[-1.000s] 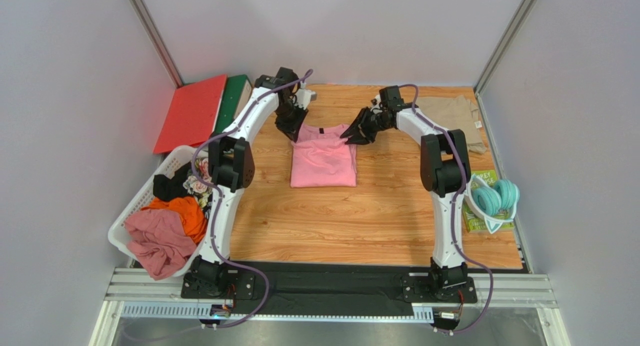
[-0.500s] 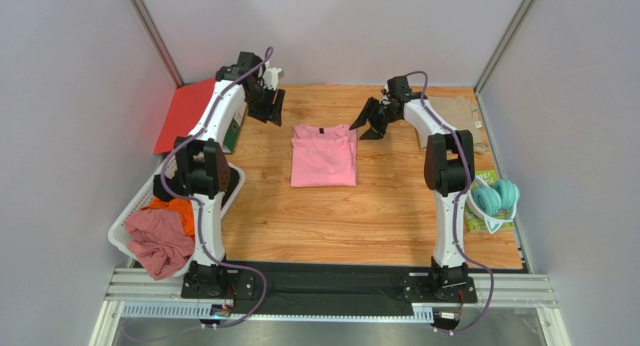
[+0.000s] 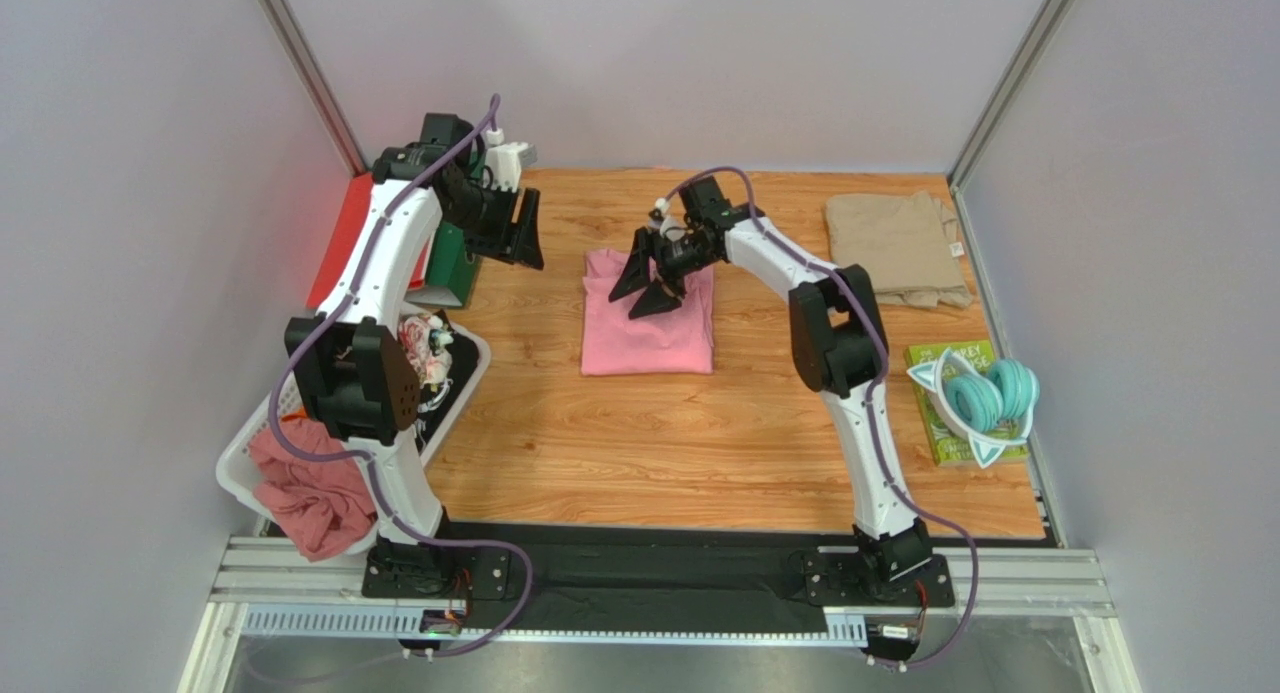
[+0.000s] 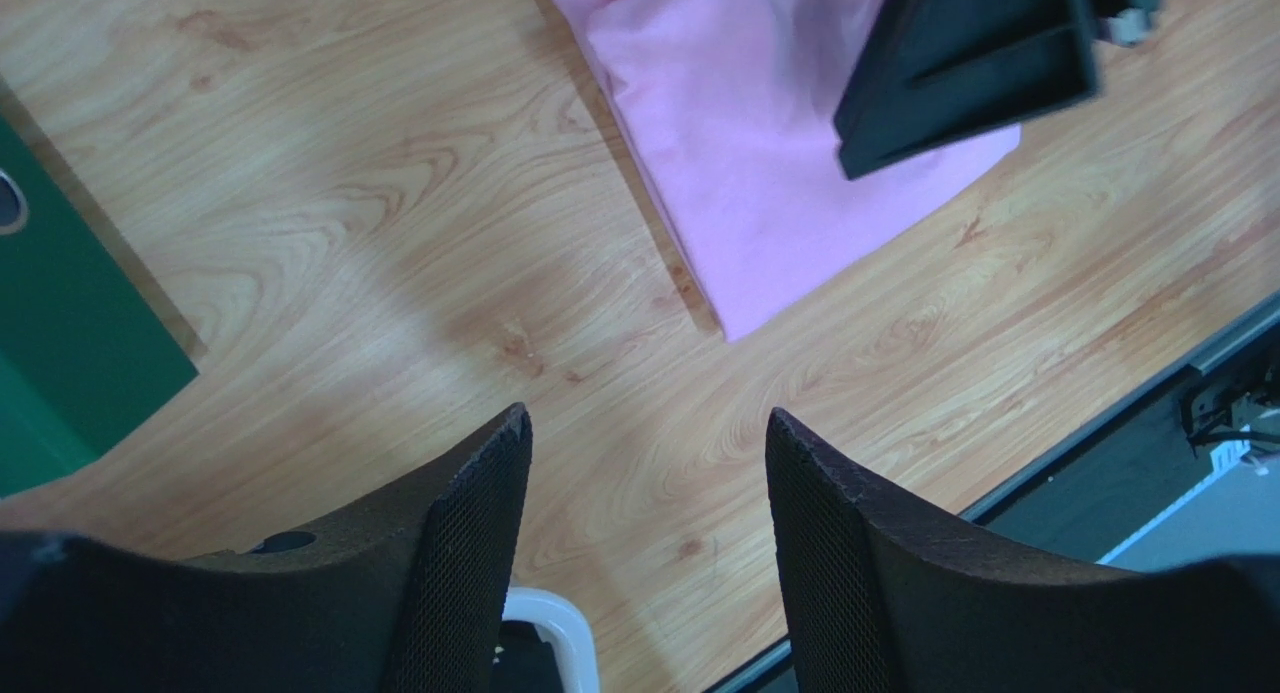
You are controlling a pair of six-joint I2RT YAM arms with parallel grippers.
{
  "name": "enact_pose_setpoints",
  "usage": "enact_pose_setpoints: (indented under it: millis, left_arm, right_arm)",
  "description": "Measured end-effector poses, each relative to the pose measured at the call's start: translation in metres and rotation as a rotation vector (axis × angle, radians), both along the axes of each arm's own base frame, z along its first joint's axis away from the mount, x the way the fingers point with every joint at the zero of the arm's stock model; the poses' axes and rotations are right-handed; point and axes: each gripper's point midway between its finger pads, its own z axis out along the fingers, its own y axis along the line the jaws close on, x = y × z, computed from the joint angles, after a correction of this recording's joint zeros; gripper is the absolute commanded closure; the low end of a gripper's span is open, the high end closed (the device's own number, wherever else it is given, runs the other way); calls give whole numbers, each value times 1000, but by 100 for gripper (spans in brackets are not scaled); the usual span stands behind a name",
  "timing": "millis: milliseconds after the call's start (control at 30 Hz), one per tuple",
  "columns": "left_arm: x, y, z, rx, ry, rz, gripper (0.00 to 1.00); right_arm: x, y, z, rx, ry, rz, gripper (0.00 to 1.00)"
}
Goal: Fold and stack the t-shirts
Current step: Smooth out wrinkles on the folded tshirt
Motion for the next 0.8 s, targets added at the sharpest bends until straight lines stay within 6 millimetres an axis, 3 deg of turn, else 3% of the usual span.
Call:
enact_pose_setpoints:
  millis: [133, 200, 367, 567, 667, 800]
  left_arm:
    - [-11, 0, -10, 8, 47, -15, 34]
    - [-15, -3, -9, -8, 57, -31, 33]
    - [-29, -21, -16, -38, 93, -103, 32]
    - [-51, -80, -49, -29, 189, -267, 33]
    - [-42, -105, -79, -14, 245, -307, 33]
    - [-17, -114, -120, 3, 308, -287, 33]
  right_arm:
    - [5, 5, -50, 2, 101, 17, 39]
    - [14, 1, -62, 23, 138, 9, 39]
    - [43, -10, -50, 95, 105, -29, 39]
    - [68, -21, -38, 171, 64, -74, 37]
    - [70, -26, -42, 177, 71, -86, 37]
    - [71, -34, -50, 173, 89, -103, 37]
